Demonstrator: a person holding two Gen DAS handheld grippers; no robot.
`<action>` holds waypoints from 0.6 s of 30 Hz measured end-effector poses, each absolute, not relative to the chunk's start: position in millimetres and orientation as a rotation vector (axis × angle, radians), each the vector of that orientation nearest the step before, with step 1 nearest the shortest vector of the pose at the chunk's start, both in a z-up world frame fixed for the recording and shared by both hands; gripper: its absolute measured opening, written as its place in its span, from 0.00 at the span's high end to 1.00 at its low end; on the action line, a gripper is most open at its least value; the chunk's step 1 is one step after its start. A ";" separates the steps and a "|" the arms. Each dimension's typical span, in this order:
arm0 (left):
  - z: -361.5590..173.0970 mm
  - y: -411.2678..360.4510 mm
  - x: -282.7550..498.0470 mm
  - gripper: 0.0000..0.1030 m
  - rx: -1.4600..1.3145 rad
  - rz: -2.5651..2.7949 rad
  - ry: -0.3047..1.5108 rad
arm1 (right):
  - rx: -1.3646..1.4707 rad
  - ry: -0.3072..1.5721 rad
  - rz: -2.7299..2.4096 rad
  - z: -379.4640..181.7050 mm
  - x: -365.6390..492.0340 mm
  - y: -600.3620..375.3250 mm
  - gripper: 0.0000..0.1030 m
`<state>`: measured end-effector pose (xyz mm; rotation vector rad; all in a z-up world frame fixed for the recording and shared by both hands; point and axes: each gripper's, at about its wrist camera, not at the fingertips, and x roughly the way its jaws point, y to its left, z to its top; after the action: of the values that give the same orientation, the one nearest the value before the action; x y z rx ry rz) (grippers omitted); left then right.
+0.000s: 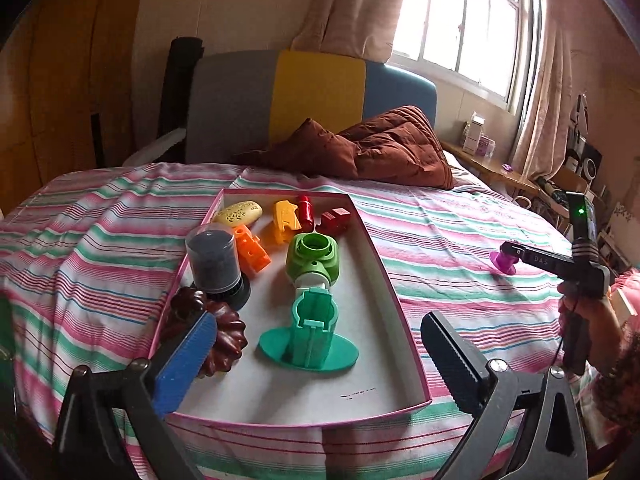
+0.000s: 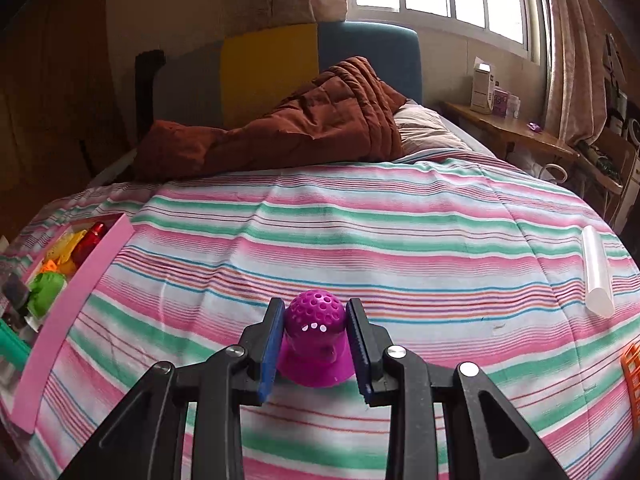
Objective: Organize rigid objects
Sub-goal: 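Carry the magenta piece over the tray with the right tool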
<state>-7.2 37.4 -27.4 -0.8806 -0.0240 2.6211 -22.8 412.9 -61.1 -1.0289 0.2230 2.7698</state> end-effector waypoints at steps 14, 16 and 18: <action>-20.7 19.2 -1.2 0.00 -0.886 2.681 -0.073 | -1.112 0.461 3.034 -27.7 -9.1 306.5 0.70; -18.0 14.3 -0.4 0.00 -0.885 2.706 -0.079 | -1.119 0.453 3.074 -21.8 -7.7 288.7 0.70; -15.8 7.6 -0.3 0.00 -0.886 2.732 -0.092 | -1.136 0.459 3.109 -17.0 -9.5 273.1 0.70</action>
<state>-0.3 7.6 -15.8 -0.8859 -0.0921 2.7320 -9.5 273.1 -17.0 -1.1357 0.4593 3.1094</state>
